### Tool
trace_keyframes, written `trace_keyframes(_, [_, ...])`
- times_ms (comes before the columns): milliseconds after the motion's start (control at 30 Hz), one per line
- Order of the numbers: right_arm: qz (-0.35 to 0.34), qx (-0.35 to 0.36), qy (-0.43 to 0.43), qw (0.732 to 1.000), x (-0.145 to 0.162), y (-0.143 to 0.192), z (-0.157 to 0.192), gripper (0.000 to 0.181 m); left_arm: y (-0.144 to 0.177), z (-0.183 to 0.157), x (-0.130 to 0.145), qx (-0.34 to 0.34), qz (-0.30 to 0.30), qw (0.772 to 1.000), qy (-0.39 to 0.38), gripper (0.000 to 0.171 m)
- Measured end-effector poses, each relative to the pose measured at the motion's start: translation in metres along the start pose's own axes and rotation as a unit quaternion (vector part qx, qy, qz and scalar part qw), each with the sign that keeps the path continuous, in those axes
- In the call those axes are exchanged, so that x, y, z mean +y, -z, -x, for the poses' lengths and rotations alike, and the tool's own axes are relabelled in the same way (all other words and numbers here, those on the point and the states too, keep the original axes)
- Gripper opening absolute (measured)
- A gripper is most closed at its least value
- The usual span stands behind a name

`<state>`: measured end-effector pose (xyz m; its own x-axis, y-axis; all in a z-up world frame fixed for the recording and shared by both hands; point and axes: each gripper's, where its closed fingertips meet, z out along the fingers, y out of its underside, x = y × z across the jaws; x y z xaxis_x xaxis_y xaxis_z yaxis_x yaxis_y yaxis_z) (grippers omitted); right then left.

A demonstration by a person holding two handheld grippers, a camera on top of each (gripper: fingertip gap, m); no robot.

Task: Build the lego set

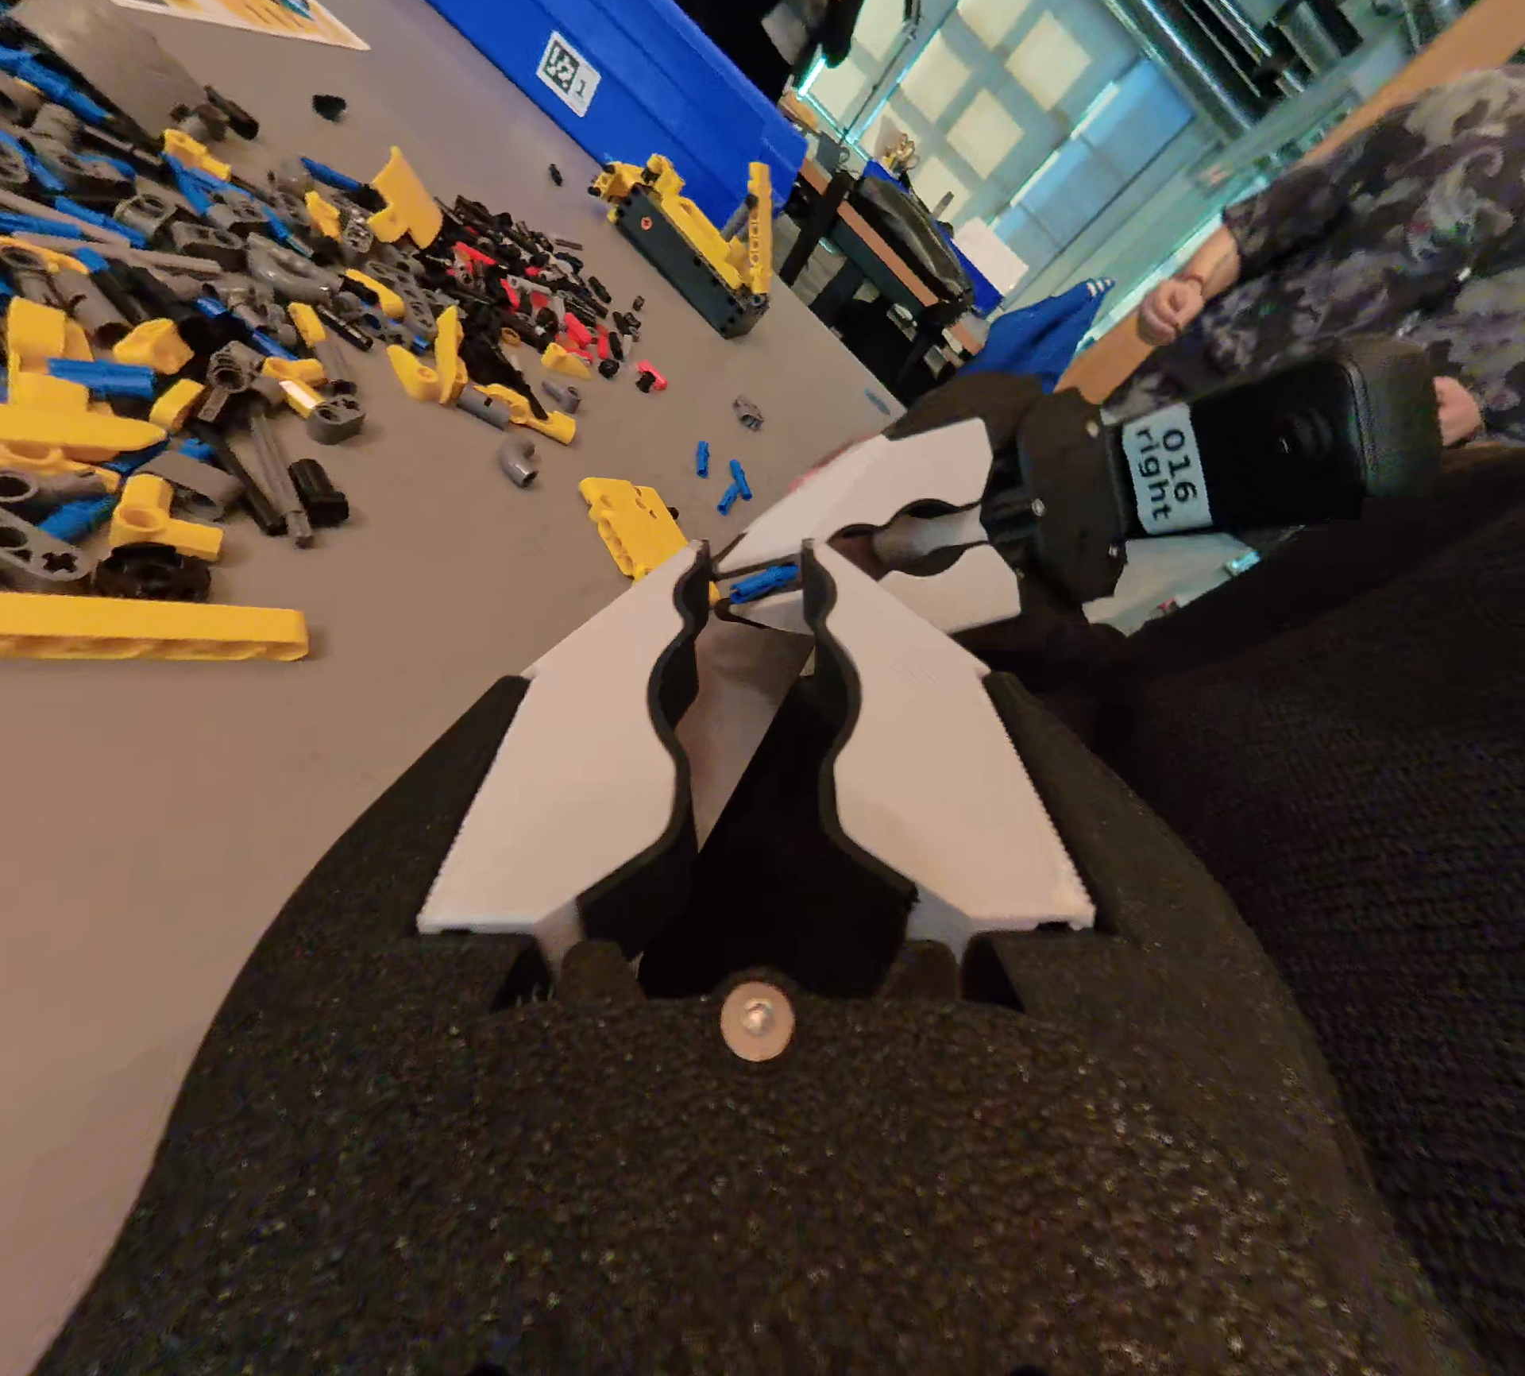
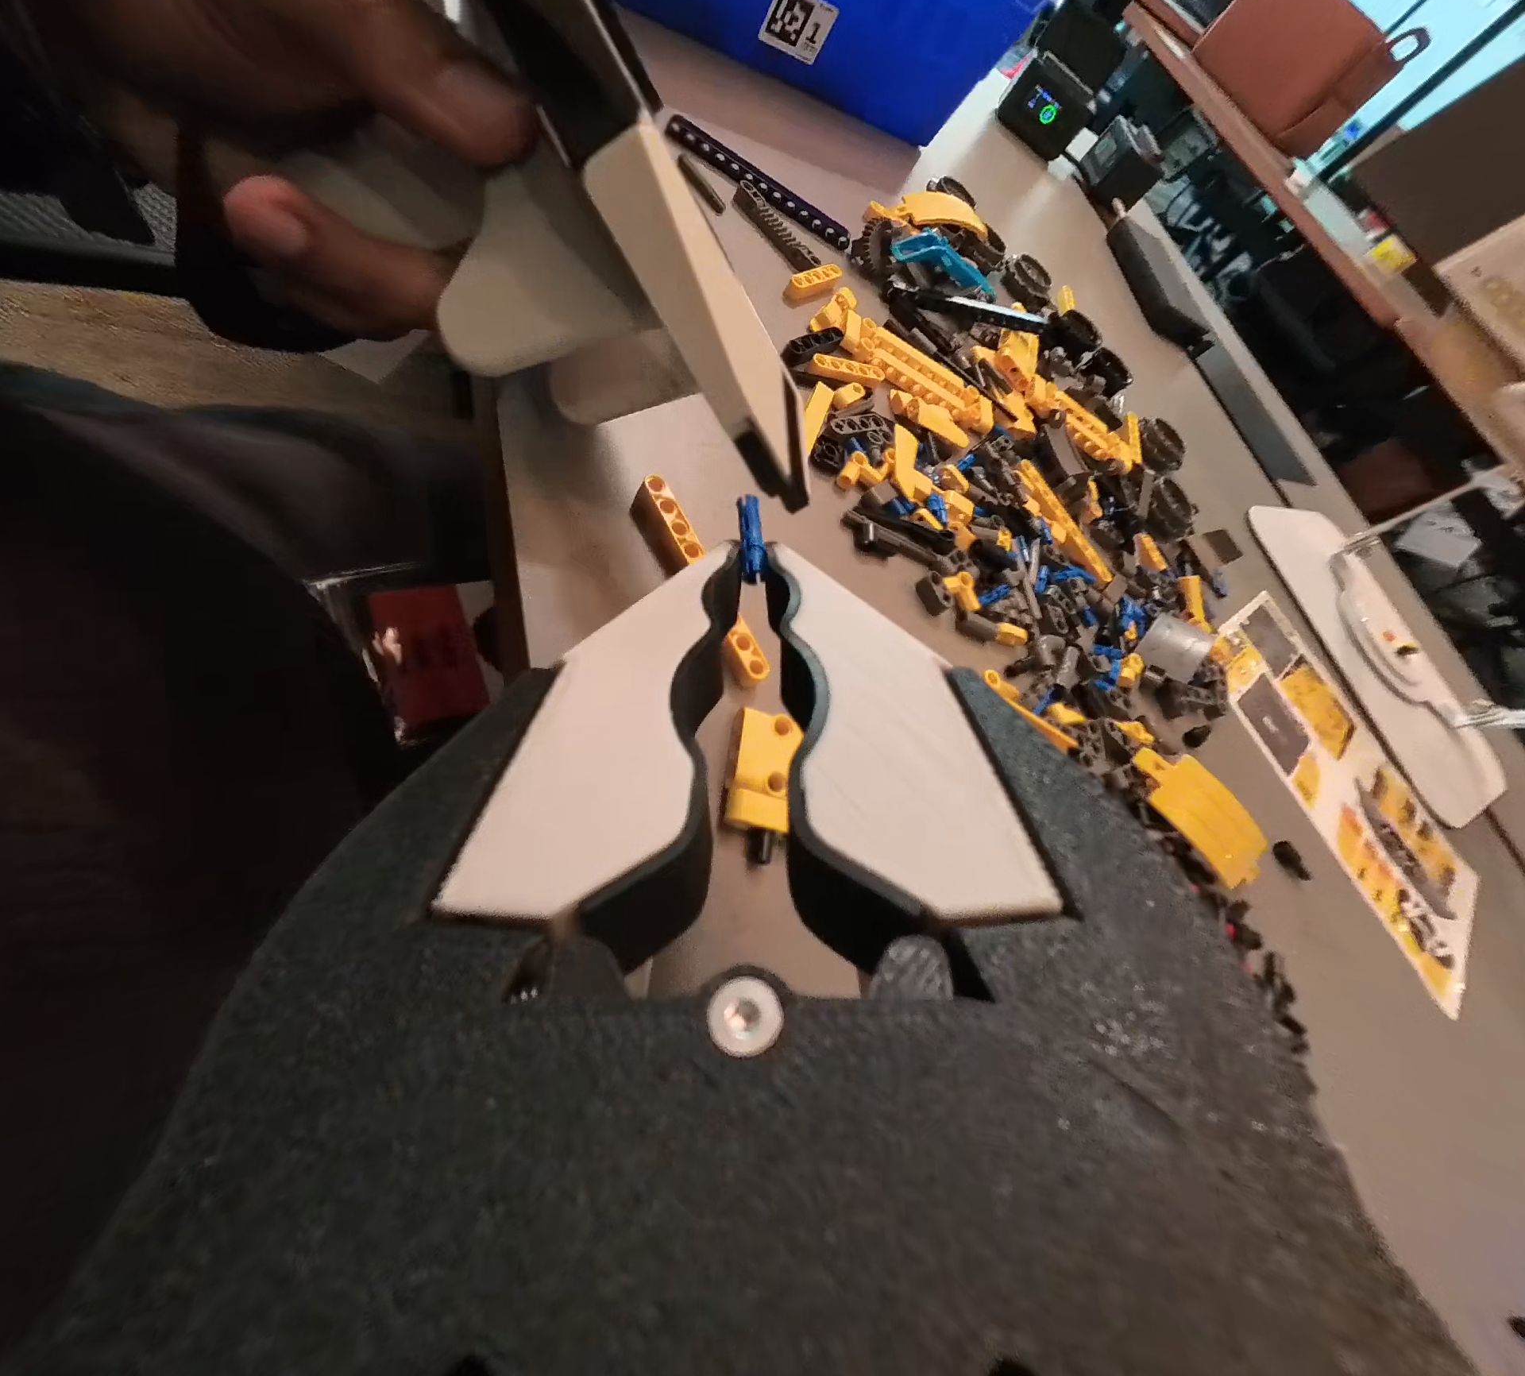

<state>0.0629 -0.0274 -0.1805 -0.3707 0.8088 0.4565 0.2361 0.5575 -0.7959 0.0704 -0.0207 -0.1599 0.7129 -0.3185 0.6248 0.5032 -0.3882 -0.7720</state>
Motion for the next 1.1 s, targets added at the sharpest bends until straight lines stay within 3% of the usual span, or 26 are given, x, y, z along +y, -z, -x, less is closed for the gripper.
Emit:
trace_keyframes(100, [0.001, 0.024, 0.022, 0.999, -0.001, 0.0, -0.004, 0.005, 0.003, 0.007, -0.001, -0.011, -0.006, 1.0, 0.007, 0.002])
trace_keyframes(700, [-0.076, 0.014, 0.008, 0.997, -0.031, -0.002, -0.006, 0.005, 0.023, -0.011, -0.009, 0.107, -0.038, 0.991, 0.068, 0.015])
trace_keyframes(1100, [-0.096, 0.0, -0.021, 0.995, -0.035, -0.003, -0.006, 0.006, 0.026, -0.012, -0.01, 0.099, -0.043, 0.994, 0.033, 0.004])
